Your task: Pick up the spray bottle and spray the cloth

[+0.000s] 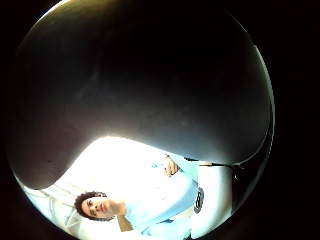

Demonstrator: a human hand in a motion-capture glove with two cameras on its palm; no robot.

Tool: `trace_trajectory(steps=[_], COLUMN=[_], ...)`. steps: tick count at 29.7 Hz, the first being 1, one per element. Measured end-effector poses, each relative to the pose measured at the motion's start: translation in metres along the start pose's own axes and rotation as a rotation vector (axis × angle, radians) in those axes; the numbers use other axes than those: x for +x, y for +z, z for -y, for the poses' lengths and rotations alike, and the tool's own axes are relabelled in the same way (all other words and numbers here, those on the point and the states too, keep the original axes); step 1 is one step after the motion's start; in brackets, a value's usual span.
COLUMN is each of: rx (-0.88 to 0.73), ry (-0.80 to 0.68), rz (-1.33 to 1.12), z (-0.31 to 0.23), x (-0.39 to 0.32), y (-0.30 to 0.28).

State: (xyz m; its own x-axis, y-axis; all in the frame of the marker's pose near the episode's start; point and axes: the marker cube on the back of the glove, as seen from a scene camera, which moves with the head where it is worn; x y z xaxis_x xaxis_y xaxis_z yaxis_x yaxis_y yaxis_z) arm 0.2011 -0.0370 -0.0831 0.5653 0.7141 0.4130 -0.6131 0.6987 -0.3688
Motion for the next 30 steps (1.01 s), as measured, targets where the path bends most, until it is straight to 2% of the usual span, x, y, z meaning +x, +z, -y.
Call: trace_trajectory(steps=[30], rx=[-0.028], ry=[-0.004], rz=[-0.019], z=[-0.002], x=[-0.012], y=[0.008])
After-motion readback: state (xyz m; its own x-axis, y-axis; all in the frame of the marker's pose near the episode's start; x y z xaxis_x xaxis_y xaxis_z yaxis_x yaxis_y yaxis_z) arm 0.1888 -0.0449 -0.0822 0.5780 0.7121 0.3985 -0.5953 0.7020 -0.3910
